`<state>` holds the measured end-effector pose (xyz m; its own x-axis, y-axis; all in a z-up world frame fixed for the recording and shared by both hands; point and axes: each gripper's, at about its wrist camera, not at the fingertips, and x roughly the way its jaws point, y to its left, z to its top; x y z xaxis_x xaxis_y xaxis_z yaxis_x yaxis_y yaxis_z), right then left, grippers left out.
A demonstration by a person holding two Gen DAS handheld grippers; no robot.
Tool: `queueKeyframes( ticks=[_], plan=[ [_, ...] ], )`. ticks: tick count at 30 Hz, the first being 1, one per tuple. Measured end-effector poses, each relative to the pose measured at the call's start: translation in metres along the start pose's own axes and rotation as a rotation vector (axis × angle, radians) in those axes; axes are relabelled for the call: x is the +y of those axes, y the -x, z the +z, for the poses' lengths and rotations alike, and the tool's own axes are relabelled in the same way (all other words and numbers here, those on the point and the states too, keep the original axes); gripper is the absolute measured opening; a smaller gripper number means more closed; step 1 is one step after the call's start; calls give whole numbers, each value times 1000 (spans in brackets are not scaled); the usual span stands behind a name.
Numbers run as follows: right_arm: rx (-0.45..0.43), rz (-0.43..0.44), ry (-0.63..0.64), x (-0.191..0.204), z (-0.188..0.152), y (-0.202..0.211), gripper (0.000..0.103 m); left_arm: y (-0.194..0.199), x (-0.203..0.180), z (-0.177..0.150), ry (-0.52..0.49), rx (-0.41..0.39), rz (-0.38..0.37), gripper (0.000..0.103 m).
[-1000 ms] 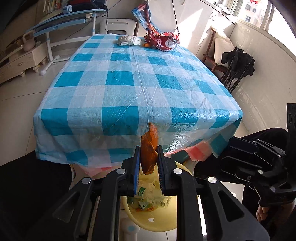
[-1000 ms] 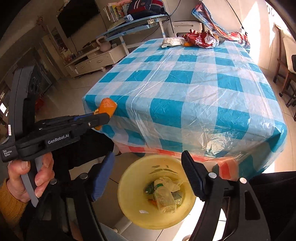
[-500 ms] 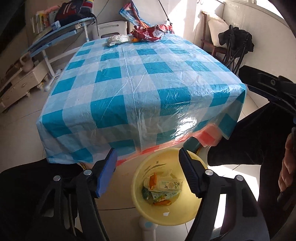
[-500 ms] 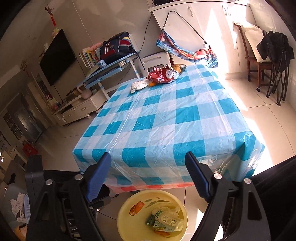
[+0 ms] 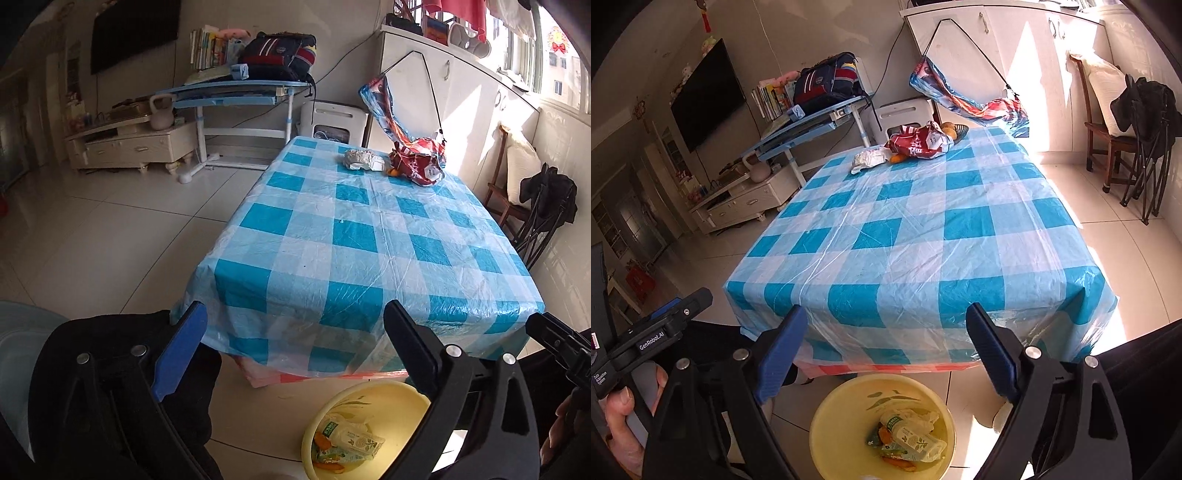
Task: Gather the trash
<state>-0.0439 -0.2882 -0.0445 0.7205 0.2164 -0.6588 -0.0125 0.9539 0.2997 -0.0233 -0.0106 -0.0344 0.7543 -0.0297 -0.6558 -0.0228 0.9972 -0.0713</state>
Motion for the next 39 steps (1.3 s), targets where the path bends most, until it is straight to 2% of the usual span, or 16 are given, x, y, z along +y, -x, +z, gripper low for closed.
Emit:
queueKeyframes(
  ticks=[7,18,30,35,39],
  plan=[
    [19,1,27,7,-2,-5,84,-8,7,-4,27,14,25,94],
    [25,-2,39,10,-4,-6,84,-6,-1,-6,-7,-5,43,94],
    [30,7,55,15,-4,-7,85,-5,3,-5,22,-5,24,95],
    [27,59,59,20,9,-2,85,-4,8,7,43,-11,-11,95],
    [19,87,101,20,38,-4,88,-12,5,32,4,-17,-36,96]
  ],
)
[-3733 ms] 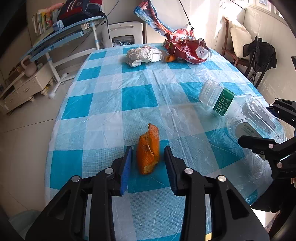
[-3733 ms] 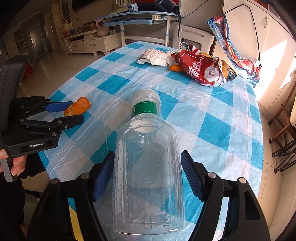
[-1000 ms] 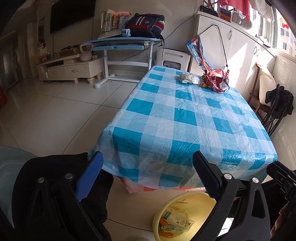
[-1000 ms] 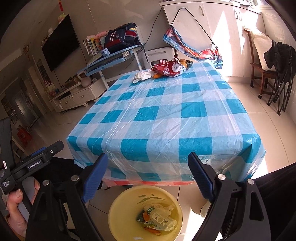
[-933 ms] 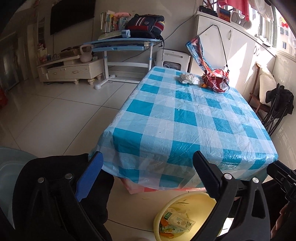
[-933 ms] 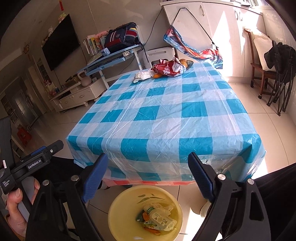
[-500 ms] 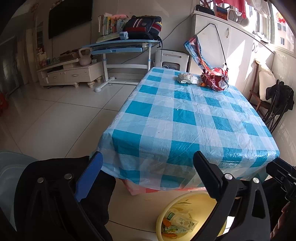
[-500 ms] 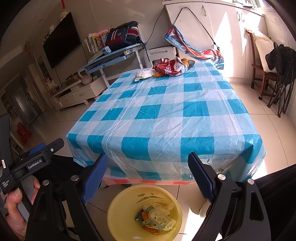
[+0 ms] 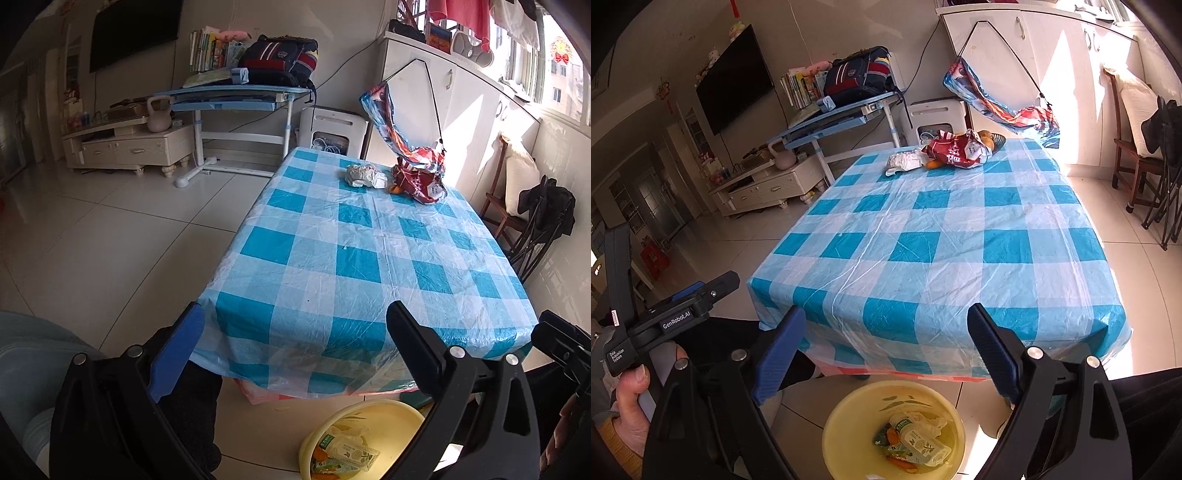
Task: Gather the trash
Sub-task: 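Grasp the red snack bag with the right gripper while the left grasps the white plastic bag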
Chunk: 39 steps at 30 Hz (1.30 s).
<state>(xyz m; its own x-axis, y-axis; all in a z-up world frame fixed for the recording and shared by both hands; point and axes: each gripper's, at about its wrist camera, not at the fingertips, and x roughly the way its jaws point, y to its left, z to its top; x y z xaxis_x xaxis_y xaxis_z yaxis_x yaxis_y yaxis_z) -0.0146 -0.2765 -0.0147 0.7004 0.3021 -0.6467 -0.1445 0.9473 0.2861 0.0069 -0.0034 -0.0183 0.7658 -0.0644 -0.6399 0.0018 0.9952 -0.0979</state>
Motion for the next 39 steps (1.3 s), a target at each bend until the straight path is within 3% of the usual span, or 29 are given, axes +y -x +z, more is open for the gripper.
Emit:
queueKeyframes(
  ticks=[8,15,22,28,31,32,33,35,36,39],
  plan=[
    [-30,-22,66,-36,96,-50,89,-60,-19,76,-42,33,-79,96],
    [-19,-58,-42,-109,165,-133,89,-151,-55,139,-111,64,-104,96],
    [7,-30,-189,-167,196,-195,88,-248,-92,185,-171,114,-127,96],
    [54,0,-194,-175,206,-227,80,-310,-116,207,-221,151,-99,96],
    [86,27,-189,-175,207,-239,69,-332,-123,214,-225,169,-101,96],
    [99,37,-181,-174,206,-243,60,-339,-125,215,-226,184,-111,90],
    [114,59,-171,-173,206,-247,47,-345,-127,215,-229,207,-124,73],
    [131,89,-151,-170,204,-250,35,-354,-129,212,-230,269,-163,48],
    [135,103,-142,-167,201,-248,25,-353,-129,211,-224,267,-168,44],
    [143,125,-112,-157,194,-238,15,-341,-124,203,-202,272,-185,37]
  ],
)
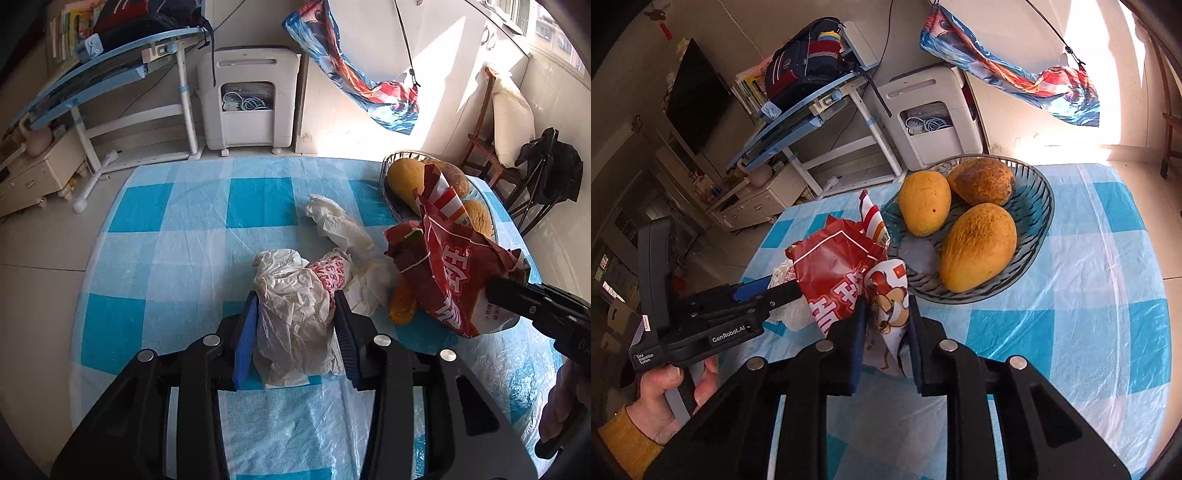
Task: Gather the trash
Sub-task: 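Grasp the red snack bag with the right gripper while the left grasps the white plastic bag, then lift the red snack bag with the right gripper while the left lifts the white bag toward the bucket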
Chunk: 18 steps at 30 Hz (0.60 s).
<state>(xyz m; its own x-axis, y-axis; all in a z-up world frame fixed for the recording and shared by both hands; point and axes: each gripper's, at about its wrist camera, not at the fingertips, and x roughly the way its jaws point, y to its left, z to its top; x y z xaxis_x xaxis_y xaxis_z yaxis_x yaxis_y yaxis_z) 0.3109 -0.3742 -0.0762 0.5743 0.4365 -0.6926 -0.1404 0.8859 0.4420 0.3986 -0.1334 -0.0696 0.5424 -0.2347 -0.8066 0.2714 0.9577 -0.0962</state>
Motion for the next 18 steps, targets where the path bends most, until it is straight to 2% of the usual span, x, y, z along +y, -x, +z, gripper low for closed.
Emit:
queueKeyframes(
  ticks=[5,10,18],
  plan=[
    [22,19,29,22,-26,23,14,38,10,-38,31,-12,-29,35],
    [37,38,45,53,-59,52,14,89,25,-87,81,-29,-26,35],
    [65,-50,178,107,-134,84,14,147,32,-167,111,-46,7,36]
  ],
)
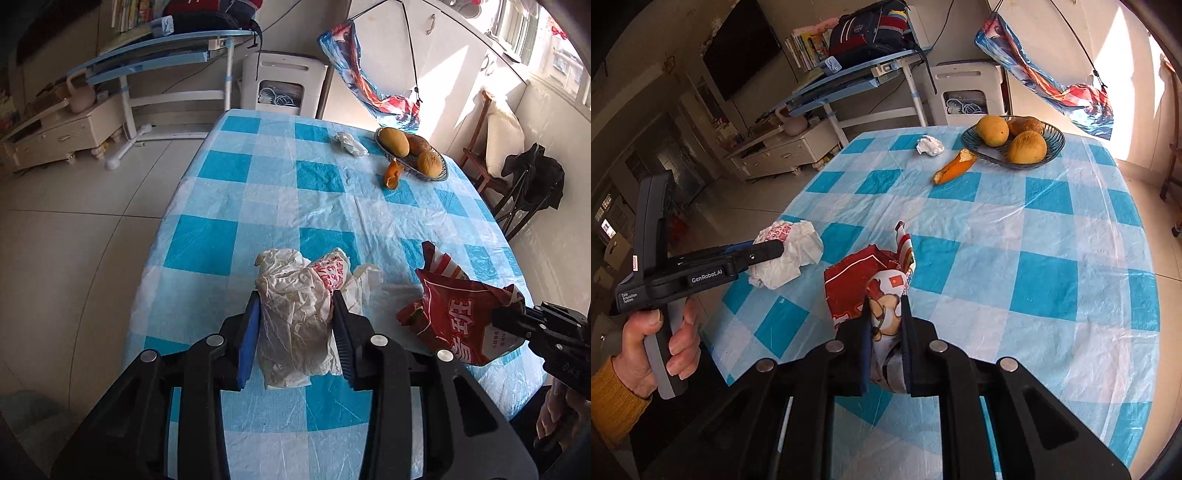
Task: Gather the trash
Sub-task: 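Lift the red snack bag with the right gripper while the left lifts the white bag toward the bucket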
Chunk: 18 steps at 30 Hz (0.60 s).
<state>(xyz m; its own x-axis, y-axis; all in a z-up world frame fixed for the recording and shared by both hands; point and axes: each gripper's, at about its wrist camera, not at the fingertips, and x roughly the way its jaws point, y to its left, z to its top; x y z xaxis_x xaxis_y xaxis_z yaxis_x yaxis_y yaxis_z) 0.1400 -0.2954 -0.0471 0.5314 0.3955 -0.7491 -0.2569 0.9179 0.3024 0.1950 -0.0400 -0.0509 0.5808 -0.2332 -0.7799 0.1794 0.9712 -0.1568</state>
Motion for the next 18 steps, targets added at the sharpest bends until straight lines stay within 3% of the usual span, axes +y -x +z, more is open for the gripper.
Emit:
queueKeyframes(
  ticks=[5,10,12,18],
  plan=[
    [-20,-70,47,22,-33,12,14,19,5,-39,35,-5,13,37],
    [-37,-61,15,23,-42,14,16,26,-1,-59,-6,-16,36,40],
    [-50,-43,-20,22,-44,11,32,29,-2,-65,-12,-25,46,43],
    [-66,-32,-53,26,-47,10,53,34,-2,-72,-31,-42,68,49]
  ],
)
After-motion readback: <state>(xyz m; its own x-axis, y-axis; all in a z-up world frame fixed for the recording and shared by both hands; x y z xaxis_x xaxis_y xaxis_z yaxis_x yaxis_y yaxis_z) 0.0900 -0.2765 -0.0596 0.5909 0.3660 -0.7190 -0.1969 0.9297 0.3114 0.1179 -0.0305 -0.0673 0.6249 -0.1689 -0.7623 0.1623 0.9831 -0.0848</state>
